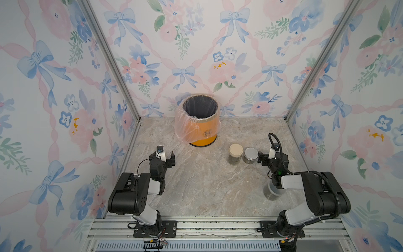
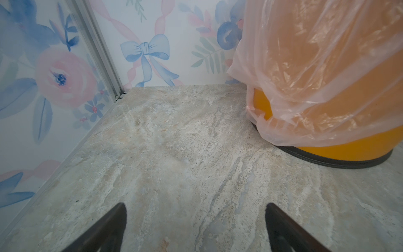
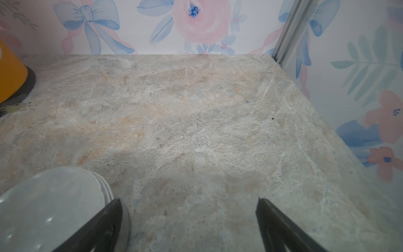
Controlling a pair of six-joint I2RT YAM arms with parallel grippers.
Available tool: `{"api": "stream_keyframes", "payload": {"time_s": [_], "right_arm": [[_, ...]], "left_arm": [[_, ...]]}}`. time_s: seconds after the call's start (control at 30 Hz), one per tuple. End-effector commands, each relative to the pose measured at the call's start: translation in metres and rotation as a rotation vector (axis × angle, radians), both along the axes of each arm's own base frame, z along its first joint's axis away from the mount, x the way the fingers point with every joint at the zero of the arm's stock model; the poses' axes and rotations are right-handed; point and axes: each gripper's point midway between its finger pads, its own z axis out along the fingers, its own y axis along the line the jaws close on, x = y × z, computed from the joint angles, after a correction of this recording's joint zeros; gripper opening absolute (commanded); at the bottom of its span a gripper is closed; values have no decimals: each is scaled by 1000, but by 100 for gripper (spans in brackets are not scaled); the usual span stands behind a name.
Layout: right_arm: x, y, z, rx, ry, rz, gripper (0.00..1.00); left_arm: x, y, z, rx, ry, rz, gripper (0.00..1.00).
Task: Empty moldy tea leaves from jars
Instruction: Move the trash bin to the center of the board.
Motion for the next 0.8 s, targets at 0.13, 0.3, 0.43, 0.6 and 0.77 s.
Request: {"api": "stream_keyframes", "payload": {"time_s": [0.13, 0.3, 0.43, 0.6, 0.77], "right_arm": [[4, 13, 62, -7, 96, -40, 97], [-13, 28, 118, 34, 100, -40, 97], [-35, 38, 152, 90, 102, -40, 97], [-66, 53, 167, 114, 128, 1, 97], [-89, 65, 170, 126, 132, 47, 97]], "left_arm": [[2, -5, 36, 71, 28, 117, 98], [-5, -39, 87, 18, 25, 71, 98], [-11, -64, 138, -106, 2, 20, 91], [2, -102, 197, -210, 47, -28, 84], [38, -132, 214, -187, 149, -6, 83]]}}
